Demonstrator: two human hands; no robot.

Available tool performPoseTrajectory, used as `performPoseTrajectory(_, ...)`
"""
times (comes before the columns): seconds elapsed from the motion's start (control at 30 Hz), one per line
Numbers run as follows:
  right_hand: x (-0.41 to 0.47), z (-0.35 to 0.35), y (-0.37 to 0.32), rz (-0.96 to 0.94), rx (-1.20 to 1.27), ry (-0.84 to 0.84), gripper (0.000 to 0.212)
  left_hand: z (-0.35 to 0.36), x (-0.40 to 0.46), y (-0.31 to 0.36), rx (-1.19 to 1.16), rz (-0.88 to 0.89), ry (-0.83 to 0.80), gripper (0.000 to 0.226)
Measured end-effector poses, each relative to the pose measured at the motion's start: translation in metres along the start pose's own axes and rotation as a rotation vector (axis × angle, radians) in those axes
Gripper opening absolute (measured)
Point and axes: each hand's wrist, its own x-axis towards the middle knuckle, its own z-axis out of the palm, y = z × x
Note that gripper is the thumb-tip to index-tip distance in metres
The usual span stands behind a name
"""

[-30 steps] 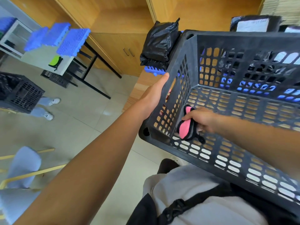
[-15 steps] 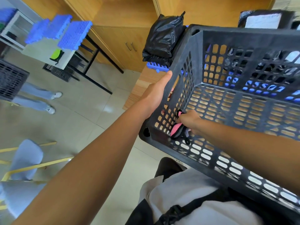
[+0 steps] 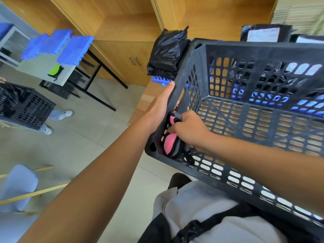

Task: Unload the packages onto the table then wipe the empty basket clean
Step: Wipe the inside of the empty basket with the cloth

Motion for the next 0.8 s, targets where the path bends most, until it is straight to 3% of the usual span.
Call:
performPoseTrajectory(0.1,-0.016,-0.003,-0.014,-0.187,-0.135,0.002,0.046,-0.001,-0.004,0.004,0.027,-0.001,0.001,0.054)
performPoseTrajectory(0.17,-0.023,0.000,-0.017,-0.325,-0.212,0.017,0.046,-0.003,0.002,0.002,-0.043,-0.035,-0.015,0.043)
performPoseTrajectory(0.23,-0.029,0.000,-0.012,-0.461,-0.234,0.010,0.041,-0.005,0.002,0.001,-0.103,-0.055,-0.024,0.045)
performPoseTrajectory(0.3,-0.034,-0.005,-0.003,-0.567,-0.234,-0.125,0.029,-0.004,0.001,0.001,-0.080,-0.071,-0.013,0.054)
performPoseTrajectory(0.37,-0.035,-0.015,0.009,-0.575,-0.272,-0.303,0.025,-0.001,-0.001,0.001,0.043,-0.081,0.002,0.084)
performPoseTrajectory(0.43,-0.024,-0.026,0.025,-0.434,-0.317,-0.340,0.021,-0.003,0.005,0.001,0.118,-0.099,-0.013,0.098)
performPoseTrajectory(0.53,0.009,-0.044,0.057,0.063,-0.167,-0.196,0.010,-0.006,0.003,0.013,0.135,-0.093,-0.028,0.063)
performPoseTrajectory(0.6,0.033,-0.049,0.080,0.309,-0.032,-0.062,0.017,-0.003,0.006,0.016,0.160,-0.097,-0.024,0.061)
performPoseTrajectory(0.73,0.066,-0.037,0.100,0.505,0.149,0.079,0.028,0.006,0.008,0.015,0.312,-0.126,0.055,0.084)
performPoseTrajectory(0.8,0.078,-0.026,0.104,0.550,0.189,0.130,0.035,0.005,0.009,0.014,0.341,-0.141,0.111,0.078)
